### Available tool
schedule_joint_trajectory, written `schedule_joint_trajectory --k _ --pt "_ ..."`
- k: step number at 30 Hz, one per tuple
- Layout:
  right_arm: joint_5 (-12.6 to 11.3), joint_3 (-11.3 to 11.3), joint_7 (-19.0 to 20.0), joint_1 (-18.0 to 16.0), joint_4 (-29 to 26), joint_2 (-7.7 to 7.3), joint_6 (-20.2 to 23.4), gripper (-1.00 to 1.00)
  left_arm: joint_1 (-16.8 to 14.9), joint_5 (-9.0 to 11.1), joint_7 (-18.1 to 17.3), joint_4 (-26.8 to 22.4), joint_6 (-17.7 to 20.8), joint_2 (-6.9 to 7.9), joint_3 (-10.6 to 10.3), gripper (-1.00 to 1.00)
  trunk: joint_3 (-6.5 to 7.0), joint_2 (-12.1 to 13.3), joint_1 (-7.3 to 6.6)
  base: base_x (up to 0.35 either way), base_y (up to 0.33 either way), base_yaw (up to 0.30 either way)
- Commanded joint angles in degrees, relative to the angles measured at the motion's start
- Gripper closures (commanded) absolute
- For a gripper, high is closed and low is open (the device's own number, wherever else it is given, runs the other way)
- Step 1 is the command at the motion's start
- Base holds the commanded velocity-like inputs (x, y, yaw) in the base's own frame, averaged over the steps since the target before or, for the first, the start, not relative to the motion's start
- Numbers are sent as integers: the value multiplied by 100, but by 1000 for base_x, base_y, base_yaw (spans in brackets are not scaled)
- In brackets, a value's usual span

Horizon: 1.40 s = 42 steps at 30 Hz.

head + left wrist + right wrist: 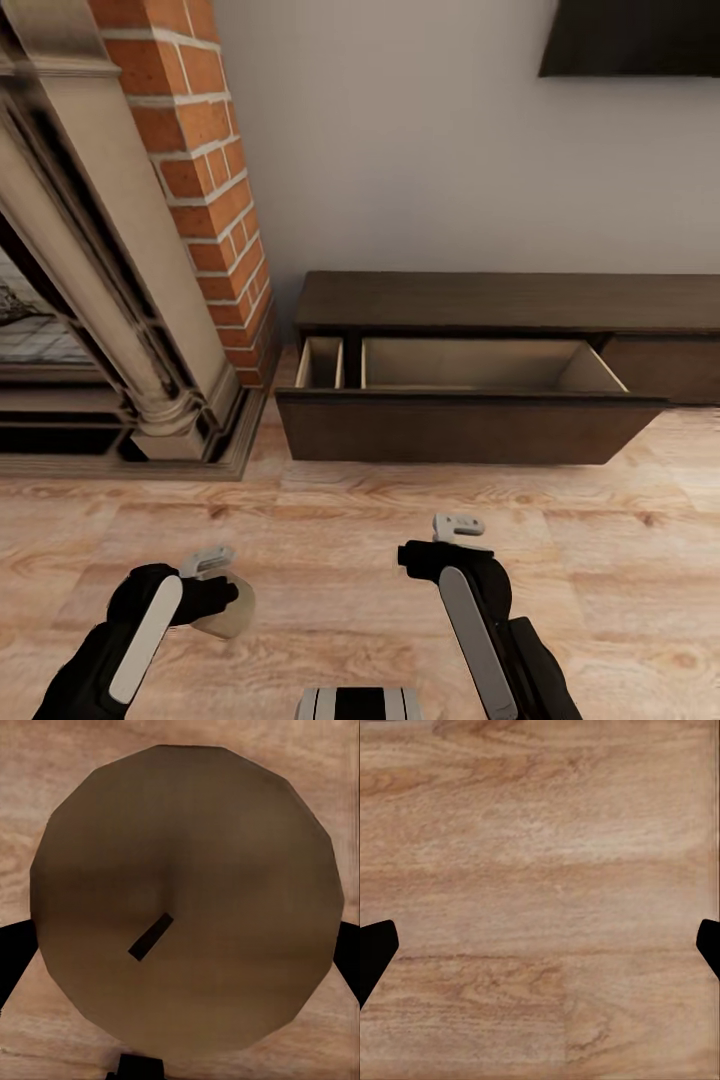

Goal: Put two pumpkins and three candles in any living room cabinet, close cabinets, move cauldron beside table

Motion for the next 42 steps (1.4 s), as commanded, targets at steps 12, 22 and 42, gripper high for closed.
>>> schedule_joint_trajectory --k 12,22,42 --pt "-84 -78 -63 -29 14 1 146 -100 -1 67 63 -15 20 -7 150 100 207 14 -32 0 0 -253" --pt "-94 -103 -63 -61 14 1 151 -100 -1 64 63 -15 20 -21 141 100 370 28 -58 0 0 -237" --pt "-156 -112 -55 -259 14 1 147 -100 -1 76 63 -24 20 -39 126 100 767 55 -109 0 0 -256"
